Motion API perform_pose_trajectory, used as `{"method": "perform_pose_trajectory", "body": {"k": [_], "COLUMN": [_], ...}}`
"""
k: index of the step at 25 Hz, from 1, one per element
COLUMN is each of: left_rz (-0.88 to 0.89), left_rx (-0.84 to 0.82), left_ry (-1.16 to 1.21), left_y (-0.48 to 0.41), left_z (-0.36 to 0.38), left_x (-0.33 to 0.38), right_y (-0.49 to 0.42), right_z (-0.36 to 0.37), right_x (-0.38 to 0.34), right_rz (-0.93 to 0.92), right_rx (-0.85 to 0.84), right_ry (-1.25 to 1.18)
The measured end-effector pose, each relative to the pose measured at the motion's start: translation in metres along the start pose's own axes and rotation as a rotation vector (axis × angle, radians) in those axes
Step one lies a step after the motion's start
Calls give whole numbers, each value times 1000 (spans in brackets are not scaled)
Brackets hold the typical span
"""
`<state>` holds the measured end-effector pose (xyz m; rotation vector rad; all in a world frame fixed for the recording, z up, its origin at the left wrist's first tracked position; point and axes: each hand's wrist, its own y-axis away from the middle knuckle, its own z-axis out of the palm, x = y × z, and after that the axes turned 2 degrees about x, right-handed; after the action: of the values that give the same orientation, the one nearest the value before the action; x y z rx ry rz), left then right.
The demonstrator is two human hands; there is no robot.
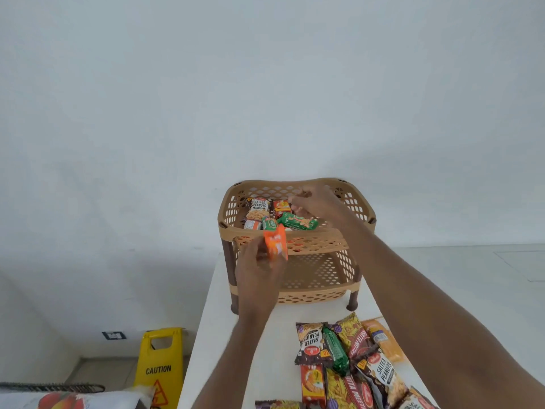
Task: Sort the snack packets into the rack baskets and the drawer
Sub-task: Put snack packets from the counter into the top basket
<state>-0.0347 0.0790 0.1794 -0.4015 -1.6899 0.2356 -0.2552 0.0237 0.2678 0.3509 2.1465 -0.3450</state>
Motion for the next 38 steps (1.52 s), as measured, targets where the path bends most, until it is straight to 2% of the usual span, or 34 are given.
{"method": "perform_pose_trajectory", "body": {"k": [2,5,7,10,12,14,16,18,20,23,29,31,33,35,38], "left_rz": [-16,-55,-79,-49,26,118,215,309,368,380,450,472,480,492,501], "left_rx": [5,-23,-42,-120,-164,-202,-241,-261,-263,-264,-229,-210,-199,-184,-166], "left_ry": [80,143,162,77,-172,-492,-696,-824,-876,-889,-950,-969,-985,-989,-983], "left_y": [-29,-61,-74,-82,-81,-71,-59,-54,-55,-57,-51,-50,-49,-48,-48], "left_z": [12,32,45,59,66,68,68,67,66,66,65,66,67,68,69], "left_x": [36,67,71,60,41,18,-2,-17,-24,-29,-39,-42,-46,-49,-51], "right_y": [16,27,26,14,2,-9,-12,-17,-23,-33,-28,-12,21,65,119], "right_z": [-23,-49,-57,-62,-60,-57,-50,-42,-33,-21,-16,-18,-16,-10,3], "right_x": [-12,-17,-11,7,23,36,41,39,39,46,53,56,61,65,101], "right_rz": [14,-27,-65,-22,43,81,64,18,46,113,34,-15,-141,-235,-191], "right_rx": [-168,-416,-406,-184,-14,36,-70,-244,-379,-416,-233,-35,323,560,582], "right_ry": [-275,-425,-419,-369,-156,229,528,735,835,894,753,555,330,199,111]}}
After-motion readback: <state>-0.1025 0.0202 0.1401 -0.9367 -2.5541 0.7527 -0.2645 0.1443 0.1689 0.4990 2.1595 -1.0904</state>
